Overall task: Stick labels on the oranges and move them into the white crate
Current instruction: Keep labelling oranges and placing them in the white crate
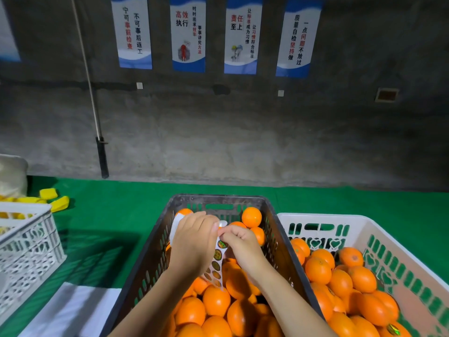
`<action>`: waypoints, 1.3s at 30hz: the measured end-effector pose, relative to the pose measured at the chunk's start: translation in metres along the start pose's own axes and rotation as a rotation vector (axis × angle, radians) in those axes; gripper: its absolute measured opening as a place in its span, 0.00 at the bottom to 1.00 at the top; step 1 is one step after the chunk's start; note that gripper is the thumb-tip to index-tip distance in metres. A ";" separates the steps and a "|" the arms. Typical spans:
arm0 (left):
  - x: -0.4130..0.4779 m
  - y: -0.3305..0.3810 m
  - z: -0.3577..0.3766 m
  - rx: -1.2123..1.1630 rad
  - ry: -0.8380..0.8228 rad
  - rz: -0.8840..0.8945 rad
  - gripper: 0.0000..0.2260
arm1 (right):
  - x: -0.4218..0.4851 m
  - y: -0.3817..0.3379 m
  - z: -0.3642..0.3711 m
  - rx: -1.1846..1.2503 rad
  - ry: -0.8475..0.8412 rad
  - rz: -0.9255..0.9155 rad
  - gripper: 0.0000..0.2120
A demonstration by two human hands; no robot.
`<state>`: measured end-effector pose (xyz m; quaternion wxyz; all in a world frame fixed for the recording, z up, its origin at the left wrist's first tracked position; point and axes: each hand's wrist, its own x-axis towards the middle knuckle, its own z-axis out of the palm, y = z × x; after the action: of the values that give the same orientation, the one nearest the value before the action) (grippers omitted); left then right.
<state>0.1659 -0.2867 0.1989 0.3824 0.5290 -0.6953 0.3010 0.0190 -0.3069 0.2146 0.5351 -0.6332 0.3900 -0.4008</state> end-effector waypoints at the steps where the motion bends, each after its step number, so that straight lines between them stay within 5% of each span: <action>1: -0.001 -0.002 0.000 0.039 -0.010 0.034 0.18 | 0.000 -0.001 -0.001 0.039 0.001 0.012 0.11; 7: 0.002 -0.002 -0.004 0.310 -0.002 0.187 0.12 | 0.006 0.000 -0.002 0.225 0.040 0.216 0.10; 10: 0.003 -0.001 -0.004 0.259 0.012 0.106 0.15 | 0.010 0.004 -0.006 0.280 0.003 0.263 0.22; 16: 0.006 -0.001 -0.007 0.155 0.032 0.103 0.22 | 0.007 -0.001 -0.009 0.333 0.081 0.209 0.10; 20: 0.006 0.001 -0.010 0.118 -0.020 0.104 0.13 | 0.007 -0.003 -0.018 0.483 0.215 0.244 0.10; 22: 0.004 -0.001 -0.013 0.155 -0.098 0.046 0.07 | 0.008 0.000 -0.020 0.345 0.328 0.228 0.11; 25: 0.005 -0.005 -0.016 0.157 -0.234 -0.215 0.12 | 0.011 0.007 -0.024 -0.055 0.424 0.114 0.16; 29: 0.008 -0.004 -0.015 0.024 -0.170 -0.493 0.06 | 0.014 0.021 -0.030 -0.634 0.053 0.172 0.12; 32: 0.009 -0.001 -0.011 -0.205 0.015 -0.762 0.21 | 0.011 0.035 -0.030 -0.960 -0.203 0.365 0.07; 35: 0.008 -0.005 -0.007 -0.248 0.079 -0.855 0.23 | 0.014 0.041 -0.030 -1.005 -0.193 0.408 0.02; 39: 0.006 -0.006 -0.001 -0.345 0.079 -0.982 0.24 | 0.013 0.049 -0.032 -1.098 -0.277 0.450 0.14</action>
<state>0.1711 -0.2903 0.2050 0.5859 0.7103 -0.3899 -0.0129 -0.0090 -0.3370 0.1710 0.2479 -0.7650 0.5905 0.0679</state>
